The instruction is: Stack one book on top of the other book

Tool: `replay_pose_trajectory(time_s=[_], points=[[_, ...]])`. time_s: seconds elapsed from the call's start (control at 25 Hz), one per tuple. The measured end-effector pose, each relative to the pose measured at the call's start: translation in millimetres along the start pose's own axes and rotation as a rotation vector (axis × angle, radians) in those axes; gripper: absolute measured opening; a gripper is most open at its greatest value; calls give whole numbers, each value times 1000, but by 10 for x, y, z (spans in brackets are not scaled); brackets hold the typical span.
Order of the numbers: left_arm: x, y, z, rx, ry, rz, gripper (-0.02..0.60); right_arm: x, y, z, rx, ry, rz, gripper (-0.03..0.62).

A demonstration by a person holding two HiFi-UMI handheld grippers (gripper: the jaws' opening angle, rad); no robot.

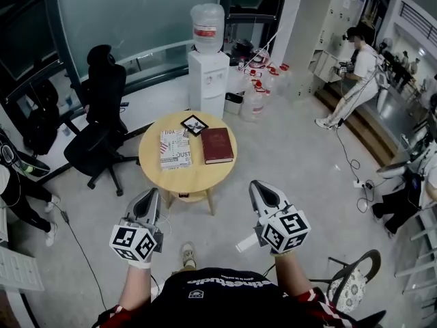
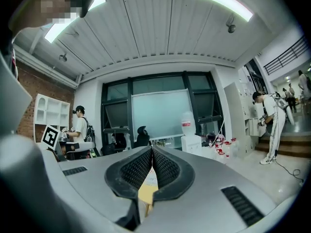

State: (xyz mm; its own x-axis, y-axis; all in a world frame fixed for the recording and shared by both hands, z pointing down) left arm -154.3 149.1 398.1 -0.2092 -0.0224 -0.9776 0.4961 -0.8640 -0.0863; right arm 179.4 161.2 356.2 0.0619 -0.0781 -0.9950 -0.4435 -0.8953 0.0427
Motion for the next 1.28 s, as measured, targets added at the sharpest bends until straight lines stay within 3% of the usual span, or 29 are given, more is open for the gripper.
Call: replay_pose_trajectory(time_s=[0.8, 1.28], points=[[272, 1301, 1287, -80, -6, 0, 17, 222, 1592, -170, -75, -20, -8, 31], [179, 1672, 1812, -124, -33, 22, 17, 165, 2116, -136, -120, -18, 12, 31]])
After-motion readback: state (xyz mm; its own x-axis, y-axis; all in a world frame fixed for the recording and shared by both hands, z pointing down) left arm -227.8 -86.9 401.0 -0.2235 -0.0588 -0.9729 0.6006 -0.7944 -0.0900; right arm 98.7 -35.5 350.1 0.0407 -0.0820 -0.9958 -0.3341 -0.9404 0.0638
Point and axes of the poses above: the fingertips, and each gripper's own axes: y forward along the fingers, z to its left, x out of its top, the point moved 7 cm from there along -y, backward along the fingers, and after that the axes turned 4 degrees about -z, right-handed, at the moved point
